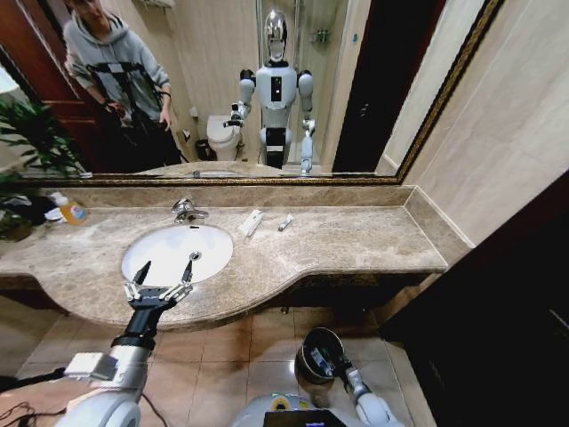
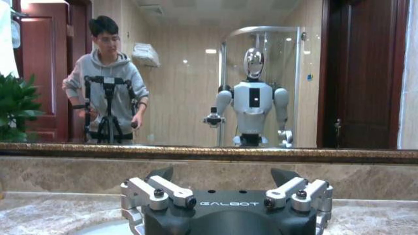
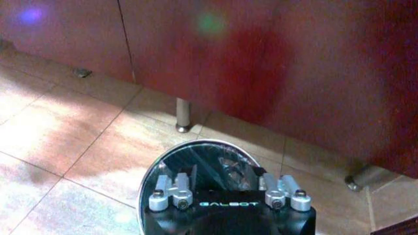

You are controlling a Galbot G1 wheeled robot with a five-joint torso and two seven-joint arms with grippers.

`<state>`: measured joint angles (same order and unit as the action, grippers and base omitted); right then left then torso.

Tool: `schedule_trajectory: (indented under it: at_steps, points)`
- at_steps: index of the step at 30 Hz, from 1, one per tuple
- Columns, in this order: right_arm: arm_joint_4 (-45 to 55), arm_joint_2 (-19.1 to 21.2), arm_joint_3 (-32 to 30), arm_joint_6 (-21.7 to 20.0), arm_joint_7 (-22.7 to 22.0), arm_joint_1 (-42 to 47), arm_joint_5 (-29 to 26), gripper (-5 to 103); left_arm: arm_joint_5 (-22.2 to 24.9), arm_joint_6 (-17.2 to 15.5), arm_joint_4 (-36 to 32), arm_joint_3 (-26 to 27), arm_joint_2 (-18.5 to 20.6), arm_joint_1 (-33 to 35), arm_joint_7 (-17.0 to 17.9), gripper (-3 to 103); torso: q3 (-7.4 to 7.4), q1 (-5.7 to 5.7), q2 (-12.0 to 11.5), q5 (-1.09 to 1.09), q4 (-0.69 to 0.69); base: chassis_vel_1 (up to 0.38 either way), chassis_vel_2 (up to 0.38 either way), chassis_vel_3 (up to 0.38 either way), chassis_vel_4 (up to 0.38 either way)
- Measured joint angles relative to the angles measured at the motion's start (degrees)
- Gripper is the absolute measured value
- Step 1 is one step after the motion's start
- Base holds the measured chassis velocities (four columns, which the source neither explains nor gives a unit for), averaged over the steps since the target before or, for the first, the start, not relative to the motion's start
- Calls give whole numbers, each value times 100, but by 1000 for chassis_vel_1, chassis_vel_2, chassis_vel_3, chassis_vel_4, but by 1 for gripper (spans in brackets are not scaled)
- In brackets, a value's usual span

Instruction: Pick up the trash from the sink and place it in the trash bin.

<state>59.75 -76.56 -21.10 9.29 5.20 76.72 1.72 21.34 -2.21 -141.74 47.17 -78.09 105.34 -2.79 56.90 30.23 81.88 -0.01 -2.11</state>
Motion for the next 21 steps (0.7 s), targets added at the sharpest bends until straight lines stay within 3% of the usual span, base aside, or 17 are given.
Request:
schedule_trajectory:
  at_steps: [2, 4, 8, 9, 13, 18, 21]
  points:
    - [133, 17, -47, 1, -3, 89, -17, 64, 0, 0, 0, 0, 0, 0, 0, 100, 0, 0, 0, 2, 0, 0, 0, 0, 0]
    - [225, 40, -72, 2, -4, 145, -50, 64, 0, 0, 0, 0, 0, 0, 0, 100, 0, 0, 0, 2, 0, 0, 0, 0, 0]
    - [816, 195, -364, 152, -55, 541, -368, 80, 0, 0, 0, 0, 0, 0, 0, 100, 0, -1, 0, 2, 0, 0, 0, 0, 0]
    - [816, 195, -364, 152, -55, 541, -368, 80, 0, 0, 0, 0, 0, 0, 0, 100, 0, -1, 0, 2, 0, 0, 0, 0, 0]
    - [1858, 201, -1003, 588, -592, 1237, -942, 99, 0, 0, 0, 0, 0, 0, 0, 100, 0, -1, 0, 0, 0, 0, 0, 0, 0]
    - [2816, 2, -1598, 829, -898, 1694, -1079, 100, 0, 0, 0, 0, 0, 0, -1, 100, -1, -1, 0, 2, 0, 0, 0, 0, 0]
    - [3576, -112, -2088, 768, -1077, 1994, -1191, 100, 0, 0, 0, 0, 0, 0, 0, 100, -1, -1, 0, 1, 0, 0, 0, 0, 0]
